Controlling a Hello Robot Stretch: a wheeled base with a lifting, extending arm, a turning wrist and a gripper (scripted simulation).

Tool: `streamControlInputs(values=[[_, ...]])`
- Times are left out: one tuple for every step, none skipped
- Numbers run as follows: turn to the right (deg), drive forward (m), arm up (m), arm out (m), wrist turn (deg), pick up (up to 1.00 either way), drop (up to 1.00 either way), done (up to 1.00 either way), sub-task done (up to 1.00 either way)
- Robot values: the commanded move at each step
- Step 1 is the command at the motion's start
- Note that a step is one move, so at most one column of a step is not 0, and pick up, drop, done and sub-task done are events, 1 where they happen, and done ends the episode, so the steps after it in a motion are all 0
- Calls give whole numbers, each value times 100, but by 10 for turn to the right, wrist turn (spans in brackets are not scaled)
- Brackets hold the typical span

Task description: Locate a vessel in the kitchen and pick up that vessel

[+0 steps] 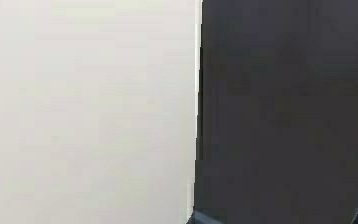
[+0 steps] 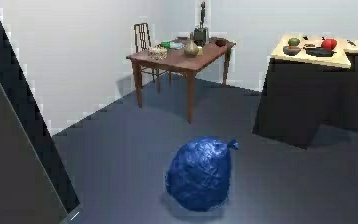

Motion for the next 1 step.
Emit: streamControlInputs(values=[[450,0,0,0,0,0,0,0,0]])
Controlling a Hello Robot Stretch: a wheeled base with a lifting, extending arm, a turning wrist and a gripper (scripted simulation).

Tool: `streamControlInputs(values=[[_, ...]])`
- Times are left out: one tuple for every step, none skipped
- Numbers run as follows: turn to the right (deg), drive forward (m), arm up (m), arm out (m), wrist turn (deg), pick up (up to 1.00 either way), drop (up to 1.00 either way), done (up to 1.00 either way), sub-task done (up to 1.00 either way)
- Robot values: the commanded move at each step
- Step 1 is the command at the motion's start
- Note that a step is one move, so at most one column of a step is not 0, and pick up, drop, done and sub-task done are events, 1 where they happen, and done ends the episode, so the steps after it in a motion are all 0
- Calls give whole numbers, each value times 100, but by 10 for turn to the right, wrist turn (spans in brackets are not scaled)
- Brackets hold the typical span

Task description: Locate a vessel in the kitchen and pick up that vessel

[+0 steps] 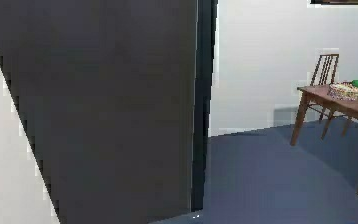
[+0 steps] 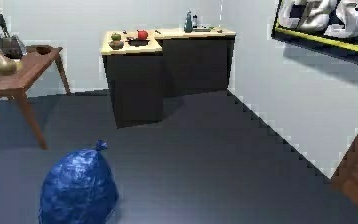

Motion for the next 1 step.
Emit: streamControlInputs(values=[[450,0,0,0,0,0,0,0,0]])
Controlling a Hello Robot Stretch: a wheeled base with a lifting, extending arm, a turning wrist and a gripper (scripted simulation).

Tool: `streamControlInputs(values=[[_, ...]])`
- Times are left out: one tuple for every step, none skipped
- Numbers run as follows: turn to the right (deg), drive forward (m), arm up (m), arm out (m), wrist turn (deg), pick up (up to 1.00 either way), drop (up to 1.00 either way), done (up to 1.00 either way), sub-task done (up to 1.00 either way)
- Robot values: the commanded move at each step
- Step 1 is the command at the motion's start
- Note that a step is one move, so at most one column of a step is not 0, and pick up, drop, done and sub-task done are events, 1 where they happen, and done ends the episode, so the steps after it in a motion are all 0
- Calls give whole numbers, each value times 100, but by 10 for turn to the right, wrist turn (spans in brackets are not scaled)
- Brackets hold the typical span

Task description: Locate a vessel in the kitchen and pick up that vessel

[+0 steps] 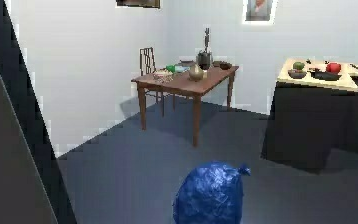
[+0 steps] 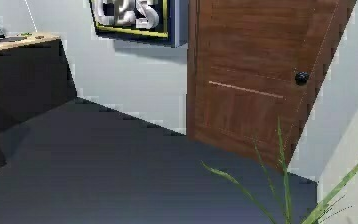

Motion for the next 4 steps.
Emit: streamControlInputs(values=[[450,0,0,0,0,0,0,0,0],[90,0,0,0,0,0,0,0,0],[0,65,0,0,0,0,0,0,0],[-210,0,0,0,0,0,0,0,0]])
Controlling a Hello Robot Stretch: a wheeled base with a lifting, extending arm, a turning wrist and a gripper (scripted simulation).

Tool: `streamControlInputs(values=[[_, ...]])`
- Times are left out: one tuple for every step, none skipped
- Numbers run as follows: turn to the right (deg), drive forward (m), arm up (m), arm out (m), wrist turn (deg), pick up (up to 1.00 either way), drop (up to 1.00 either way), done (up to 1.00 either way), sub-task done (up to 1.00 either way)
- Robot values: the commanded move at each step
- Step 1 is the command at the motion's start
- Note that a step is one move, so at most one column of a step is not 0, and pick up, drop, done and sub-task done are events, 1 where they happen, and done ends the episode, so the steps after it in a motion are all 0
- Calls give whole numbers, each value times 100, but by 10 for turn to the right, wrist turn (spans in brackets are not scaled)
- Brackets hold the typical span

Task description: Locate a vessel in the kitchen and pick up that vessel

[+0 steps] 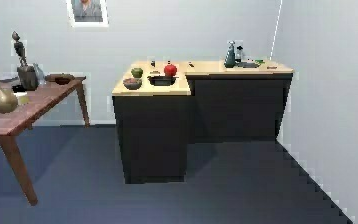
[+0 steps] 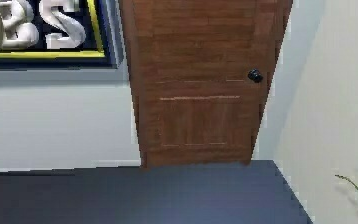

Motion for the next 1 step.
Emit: streamControlInputs(values=[[0,90,0,0,0,0,0,0,0]])
